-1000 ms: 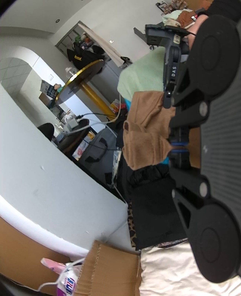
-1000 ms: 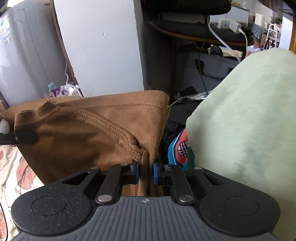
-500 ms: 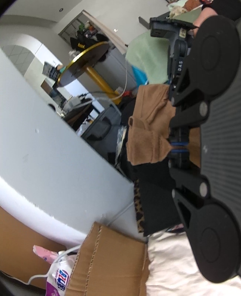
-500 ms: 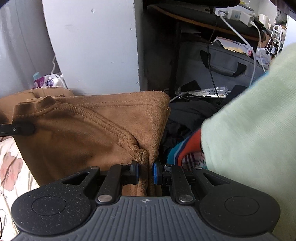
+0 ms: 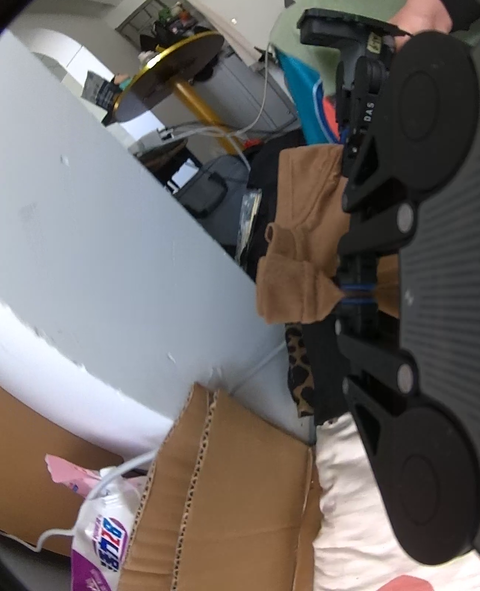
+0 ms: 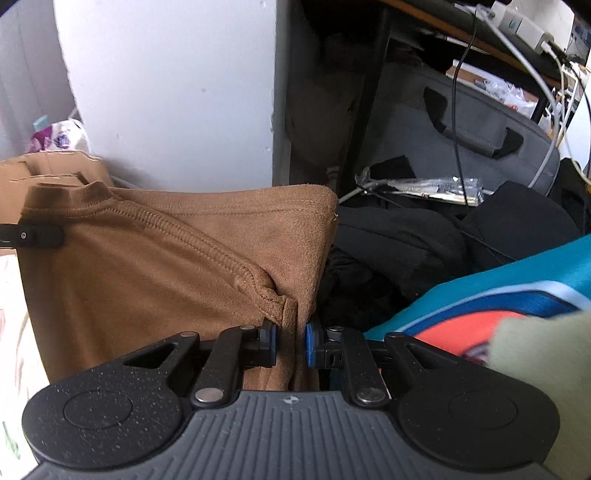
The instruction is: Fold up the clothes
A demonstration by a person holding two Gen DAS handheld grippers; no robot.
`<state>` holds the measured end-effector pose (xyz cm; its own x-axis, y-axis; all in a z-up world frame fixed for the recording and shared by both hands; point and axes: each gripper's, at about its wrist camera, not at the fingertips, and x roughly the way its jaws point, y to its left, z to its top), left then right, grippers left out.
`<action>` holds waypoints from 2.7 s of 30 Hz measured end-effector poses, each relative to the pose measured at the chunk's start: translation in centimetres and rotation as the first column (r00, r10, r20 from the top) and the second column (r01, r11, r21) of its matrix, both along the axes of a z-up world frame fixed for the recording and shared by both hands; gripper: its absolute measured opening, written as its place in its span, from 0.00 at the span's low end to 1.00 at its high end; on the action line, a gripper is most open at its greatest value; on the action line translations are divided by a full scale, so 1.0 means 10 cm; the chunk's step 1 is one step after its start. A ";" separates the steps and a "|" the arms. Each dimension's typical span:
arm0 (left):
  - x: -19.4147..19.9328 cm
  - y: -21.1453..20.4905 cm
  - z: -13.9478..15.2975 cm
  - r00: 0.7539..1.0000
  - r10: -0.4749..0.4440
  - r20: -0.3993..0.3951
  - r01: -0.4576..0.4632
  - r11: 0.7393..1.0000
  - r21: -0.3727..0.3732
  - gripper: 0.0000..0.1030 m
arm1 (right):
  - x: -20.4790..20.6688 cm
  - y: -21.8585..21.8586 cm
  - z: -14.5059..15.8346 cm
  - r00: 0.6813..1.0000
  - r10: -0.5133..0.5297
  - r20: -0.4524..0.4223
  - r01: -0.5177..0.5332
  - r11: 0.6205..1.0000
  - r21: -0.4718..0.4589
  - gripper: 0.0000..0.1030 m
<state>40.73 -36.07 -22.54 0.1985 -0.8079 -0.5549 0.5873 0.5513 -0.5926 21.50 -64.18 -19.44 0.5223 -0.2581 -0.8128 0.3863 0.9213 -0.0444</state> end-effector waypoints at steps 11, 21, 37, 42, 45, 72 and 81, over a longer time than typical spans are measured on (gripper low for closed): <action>0.34 -0.20 -0.42 0.998 0.050 -0.046 -0.047 0.998 0.045 0.04 | 0.34 -0.19 -0.41 0.998 -0.017 -0.055 0.017 1.000 0.013 0.14; 0.45 -0.18 -0.72 0.979 0.175 -0.109 -0.160 0.978 0.133 0.25 | 0.65 -0.29 -0.76 0.992 -0.048 -0.118 0.046 0.999 -0.017 0.24; 0.07 -0.01 -0.33 0.992 0.122 0.040 -0.126 0.984 0.129 0.39 | 0.37 -0.31 -0.33 0.997 -0.076 0.016 0.075 0.996 0.055 0.14; -0.11 -0.07 -0.32 0.998 0.054 0.032 -0.057 0.992 0.109 0.33 | 0.41 -0.19 -0.57 0.998 -0.060 -0.015 0.061 0.997 0.047 0.14; -0.19 -0.13 -0.34 1.000 0.011 0.024 -0.013 0.994 0.107 0.32 | 0.46 -0.23 -0.73 0.997 -0.072 -0.037 0.073 0.997 0.036 0.14; -0.59 0.03 -0.38 0.998 0.000 0.069 -0.015 0.978 0.206 0.45 | -0.02 0.14 -0.75 0.998 0.021 0.061 -0.019 0.999 -0.036 0.13; -0.69 0.10 -0.58 0.998 0.004 0.059 -0.019 0.964 0.265 0.46 | -0.35 0.24 -1.05 0.999 0.043 -0.012 -0.044 0.996 -0.080 0.13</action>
